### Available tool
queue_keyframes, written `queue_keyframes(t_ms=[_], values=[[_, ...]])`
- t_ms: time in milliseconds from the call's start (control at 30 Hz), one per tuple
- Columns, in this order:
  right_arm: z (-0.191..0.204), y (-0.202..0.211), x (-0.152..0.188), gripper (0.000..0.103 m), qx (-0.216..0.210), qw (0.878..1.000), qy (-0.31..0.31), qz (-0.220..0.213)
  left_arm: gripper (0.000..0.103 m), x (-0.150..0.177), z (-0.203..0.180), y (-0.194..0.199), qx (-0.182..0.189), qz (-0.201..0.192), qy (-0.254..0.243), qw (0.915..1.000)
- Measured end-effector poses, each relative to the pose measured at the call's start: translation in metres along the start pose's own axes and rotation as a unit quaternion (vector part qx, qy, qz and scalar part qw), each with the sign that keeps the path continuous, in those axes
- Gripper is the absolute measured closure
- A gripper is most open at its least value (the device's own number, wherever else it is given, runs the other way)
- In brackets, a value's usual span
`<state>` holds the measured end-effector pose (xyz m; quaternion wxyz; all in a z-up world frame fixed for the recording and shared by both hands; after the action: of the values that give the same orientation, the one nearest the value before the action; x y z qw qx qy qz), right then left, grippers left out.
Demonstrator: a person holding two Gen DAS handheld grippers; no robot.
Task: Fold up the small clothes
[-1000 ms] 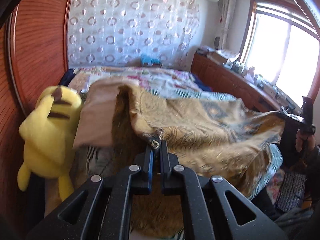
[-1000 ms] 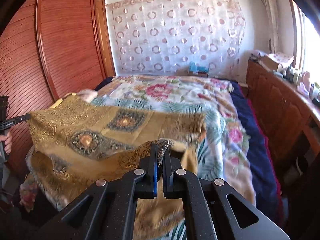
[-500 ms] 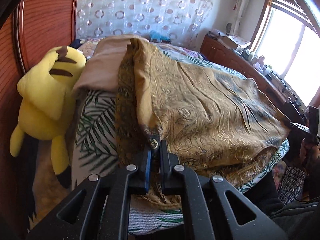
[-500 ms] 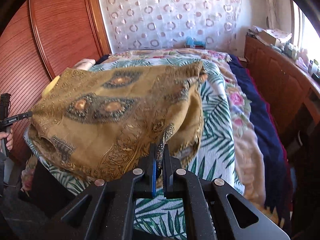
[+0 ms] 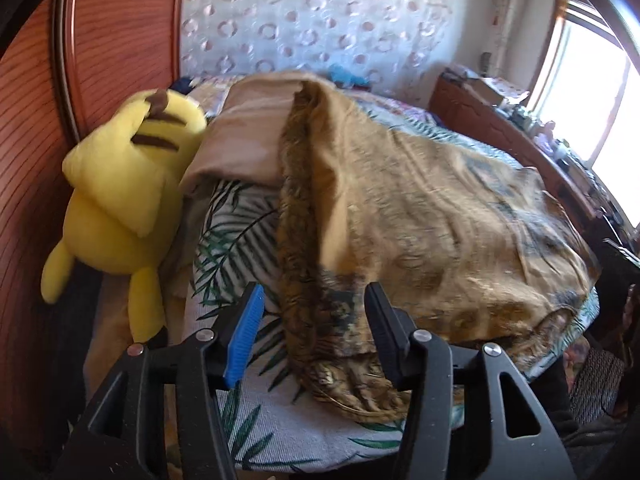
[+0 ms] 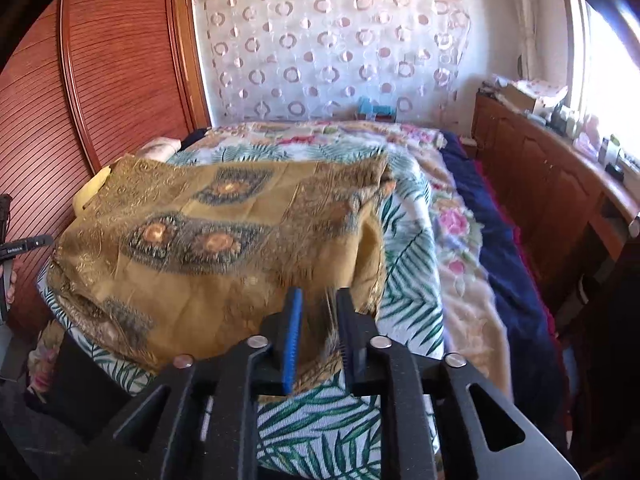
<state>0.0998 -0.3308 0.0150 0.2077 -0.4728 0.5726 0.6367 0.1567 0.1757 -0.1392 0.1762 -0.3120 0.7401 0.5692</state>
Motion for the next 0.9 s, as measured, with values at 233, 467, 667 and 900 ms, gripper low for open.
queue_keyframes(t_ms=[233,467,667,900], values=[[0.028,0.002,-0.007,0.043,-0.021,1.0,0.015,-0.014,0.05,0.009,0.004,-0.023,-0.013,0.024,0.008,0.9996],[0.071,-0.038,-0.001,0.043,-0.066,0.997,0.034,0.007,0.05,0.009,0.005,-0.022,-0.02,0.015,0.011,0.9996],[0.099,-0.082,0.004,0.043,-0.073,0.994,0.068,0.033,0.05,0.008,0.003,-0.022,-0.021,0.007,0.01,0.9997],[0.105,-0.098,0.01,0.042,-0.071,0.994,0.066,0.048,0.081,0.012,-0.005,-0.021,0.015,0.012,0.017,0.9997]])
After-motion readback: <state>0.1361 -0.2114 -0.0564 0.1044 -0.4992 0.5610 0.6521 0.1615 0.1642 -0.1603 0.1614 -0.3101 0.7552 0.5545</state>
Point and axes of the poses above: each gripper's, at about its wrist camera, not at the fingertips, and y roughly against the way its jaws point, z to its left, x to its underside, the point moved 8 cm from there along -y, roughly the way its jaws point, and after that the axes turned 8 degrees about y, right-handed, at the moved point
